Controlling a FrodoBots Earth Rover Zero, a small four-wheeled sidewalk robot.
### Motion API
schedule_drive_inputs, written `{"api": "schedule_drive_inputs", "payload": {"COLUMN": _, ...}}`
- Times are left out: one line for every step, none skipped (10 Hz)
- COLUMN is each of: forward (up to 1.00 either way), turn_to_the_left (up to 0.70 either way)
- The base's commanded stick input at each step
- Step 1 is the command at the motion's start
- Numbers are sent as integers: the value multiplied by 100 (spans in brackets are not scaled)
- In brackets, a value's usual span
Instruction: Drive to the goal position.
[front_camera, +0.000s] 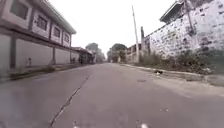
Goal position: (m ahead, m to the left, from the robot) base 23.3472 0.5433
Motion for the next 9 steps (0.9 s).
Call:
{"api": "schedule_drive_inputs", "payload": {"forward": 100, "turn_to_the_left": 2}}
{"api": "schedule_drive_inputs", "payload": {"forward": 100, "turn_to_the_left": 2}}
{"api": "schedule_drive_inputs", "payload": {"forward": 100, "turn_to_the_left": 2}}
{"api": "schedule_drive_inputs", "payload": {"forward": 100, "turn_to_the_left": 2}}
{"api": "schedule_drive_inputs", "payload": {"forward": 100, "turn_to_the_left": 2}}
{"api": "schedule_drive_inputs", "payload": {"forward": 100, "turn_to_the_left": 2}}
{"api": "schedule_drive_inputs", "payload": {"forward": 100, "turn_to_the_left": 2}}
{"api": "schedule_drive_inputs", "payload": {"forward": 100, "turn_to_the_left": 2}}
{"api": "schedule_drive_inputs", "payload": {"forward": 100, "turn_to_the_left": 2}}
